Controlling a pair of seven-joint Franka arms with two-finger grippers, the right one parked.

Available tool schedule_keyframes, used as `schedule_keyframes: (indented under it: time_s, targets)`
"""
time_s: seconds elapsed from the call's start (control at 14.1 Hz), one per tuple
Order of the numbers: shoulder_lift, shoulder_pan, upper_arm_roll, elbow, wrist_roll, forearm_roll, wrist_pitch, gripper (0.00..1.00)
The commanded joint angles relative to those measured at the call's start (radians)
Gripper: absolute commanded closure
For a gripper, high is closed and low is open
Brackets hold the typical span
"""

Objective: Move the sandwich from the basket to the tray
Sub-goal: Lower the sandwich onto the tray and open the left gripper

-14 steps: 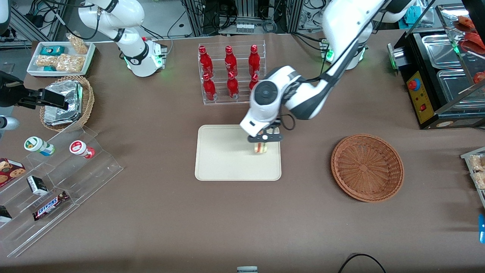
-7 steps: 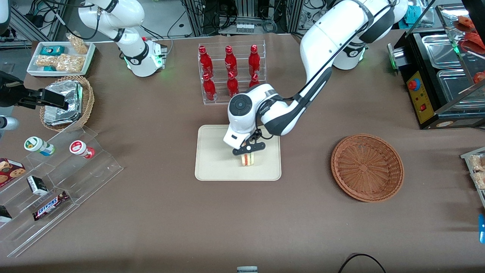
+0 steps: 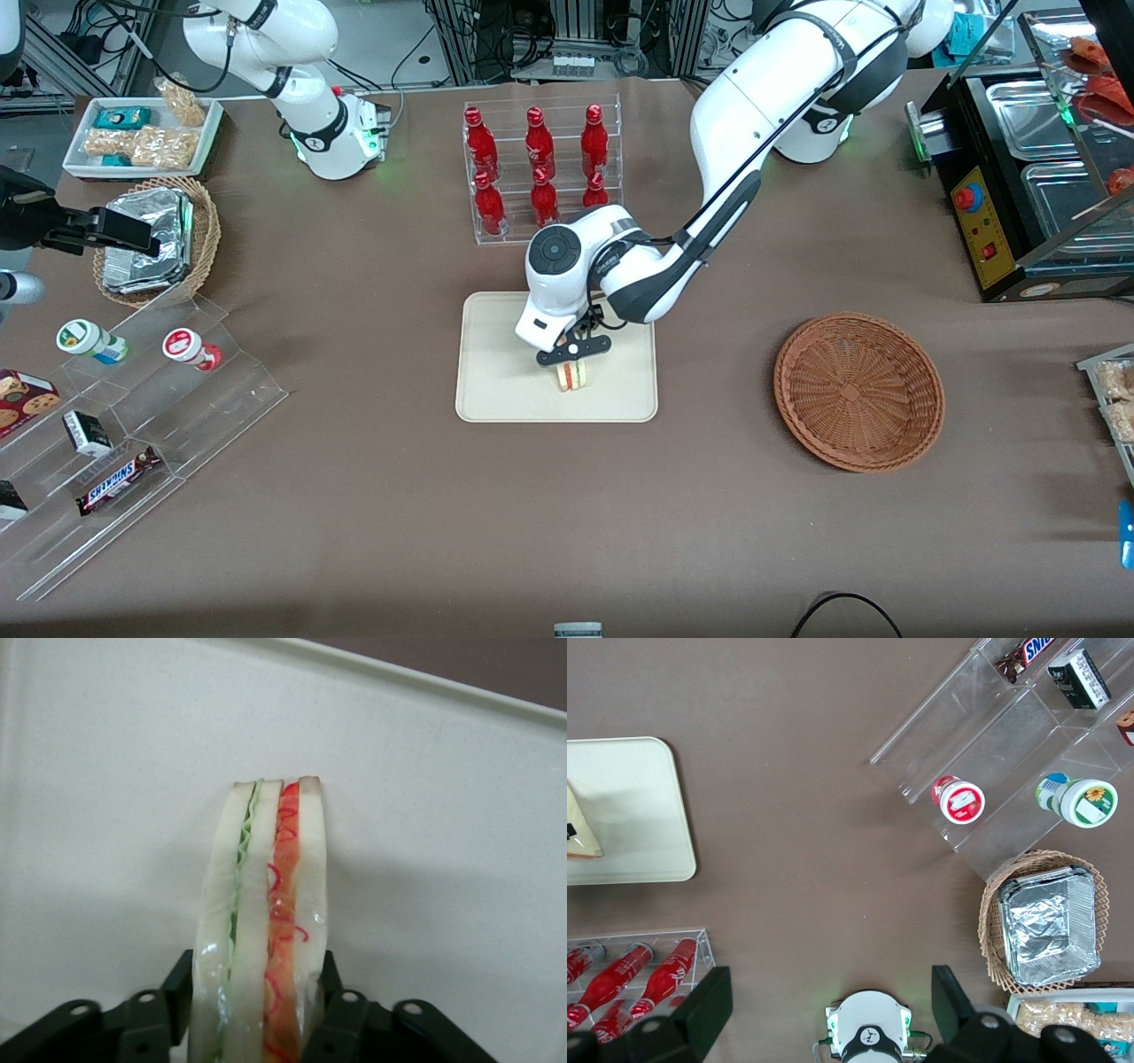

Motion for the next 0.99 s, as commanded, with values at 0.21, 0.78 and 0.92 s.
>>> schedule_keyframes:
  time_s: [0.21,0.78,0.92]
  targets:
    - [0.02,-0.022,0.013,0.031,-0.03,0.036,0.004,0.26]
    - [-0.124,0.028,0.054,0.028,-0.029,0.02,-0.074,0.0]
    - [-0.189,0.071,0.048,0.019,-0.018,0.016,-0.122,0.0]
